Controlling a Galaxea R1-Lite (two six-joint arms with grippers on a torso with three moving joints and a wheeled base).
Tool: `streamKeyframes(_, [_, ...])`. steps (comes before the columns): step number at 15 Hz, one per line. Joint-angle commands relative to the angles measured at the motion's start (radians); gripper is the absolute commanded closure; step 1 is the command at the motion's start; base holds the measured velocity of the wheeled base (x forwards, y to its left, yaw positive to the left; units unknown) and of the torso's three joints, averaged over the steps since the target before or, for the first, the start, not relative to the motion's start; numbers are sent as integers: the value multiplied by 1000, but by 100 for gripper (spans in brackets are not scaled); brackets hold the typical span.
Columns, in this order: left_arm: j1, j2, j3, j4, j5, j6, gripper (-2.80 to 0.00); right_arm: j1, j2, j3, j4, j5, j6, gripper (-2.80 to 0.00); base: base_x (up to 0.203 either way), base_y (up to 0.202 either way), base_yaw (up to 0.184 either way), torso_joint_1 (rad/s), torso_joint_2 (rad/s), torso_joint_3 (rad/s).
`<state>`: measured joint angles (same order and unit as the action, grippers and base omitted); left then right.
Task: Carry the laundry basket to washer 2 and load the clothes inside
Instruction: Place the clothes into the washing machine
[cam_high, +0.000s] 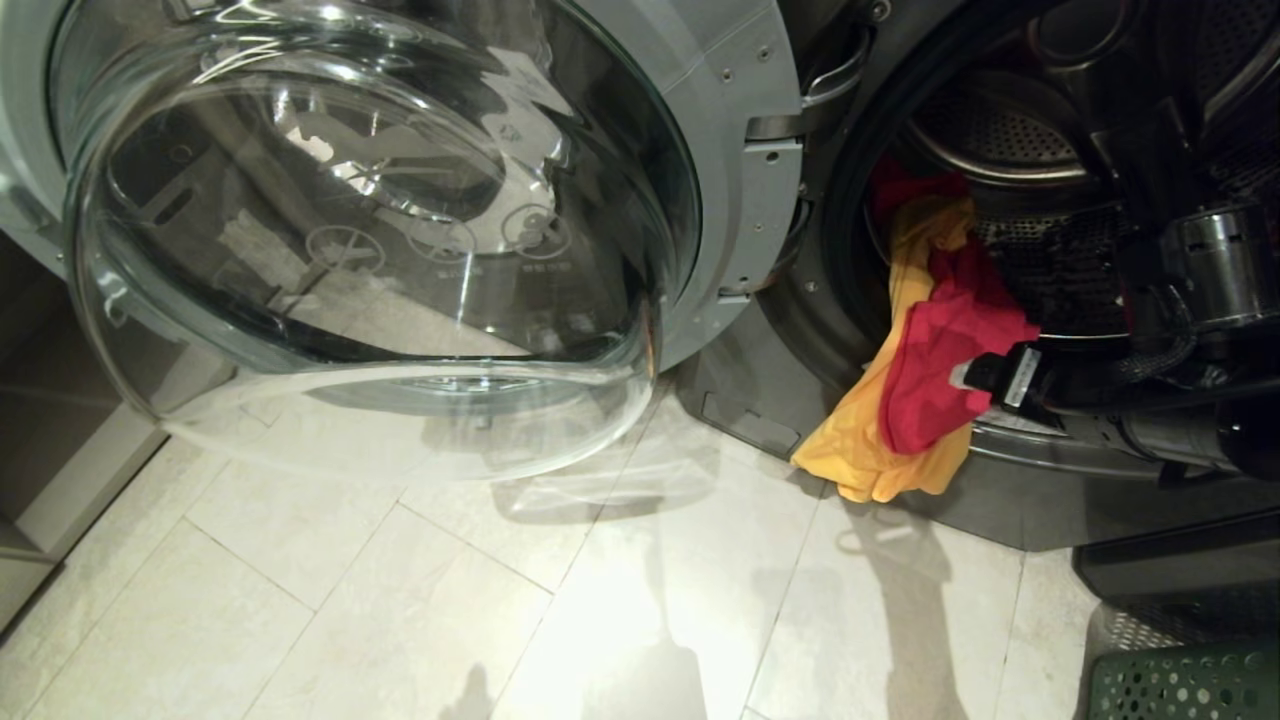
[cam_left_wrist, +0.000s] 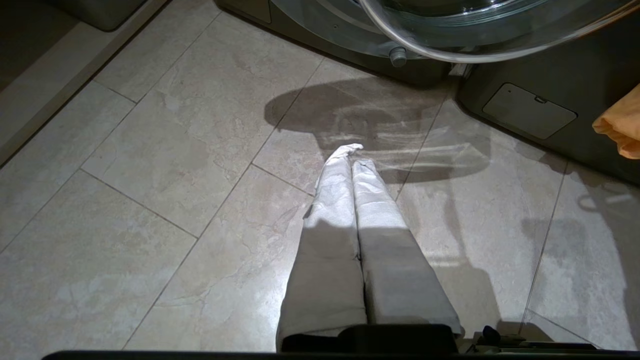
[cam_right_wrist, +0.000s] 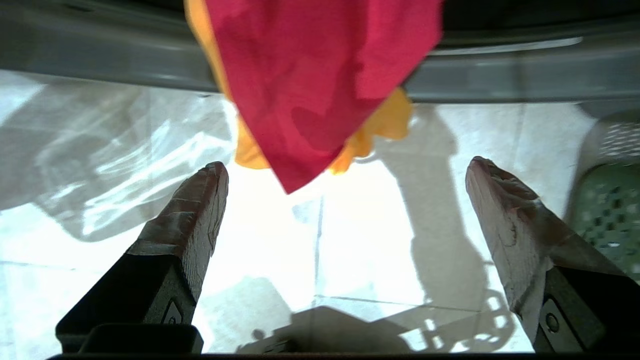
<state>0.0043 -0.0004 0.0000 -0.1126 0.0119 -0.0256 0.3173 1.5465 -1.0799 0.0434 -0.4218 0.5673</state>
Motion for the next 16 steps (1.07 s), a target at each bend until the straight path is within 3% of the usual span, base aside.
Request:
streamKeyframes(1, [0, 0, 40, -1, 0, -1, 0, 11, 108, -62, 12, 14, 23, -280, 0, 0, 0, 0, 0, 0])
streamKeyframes(5, [0, 0, 40, -1, 0, -1, 0, -4, 267, -198, 15, 19, 12, -280, 0, 0, 0, 0, 0, 0])
streamKeyframes(8, [0, 0, 40, -1, 0, -1, 0, -19, 360, -312, 15, 20, -56, -280, 0, 0, 0, 0, 0, 0])
streamKeyframes(16, [0, 0, 40, -1, 0, -1, 0, -29, 465, -443, 10, 12, -165, -280, 0, 0, 0, 0, 0, 0])
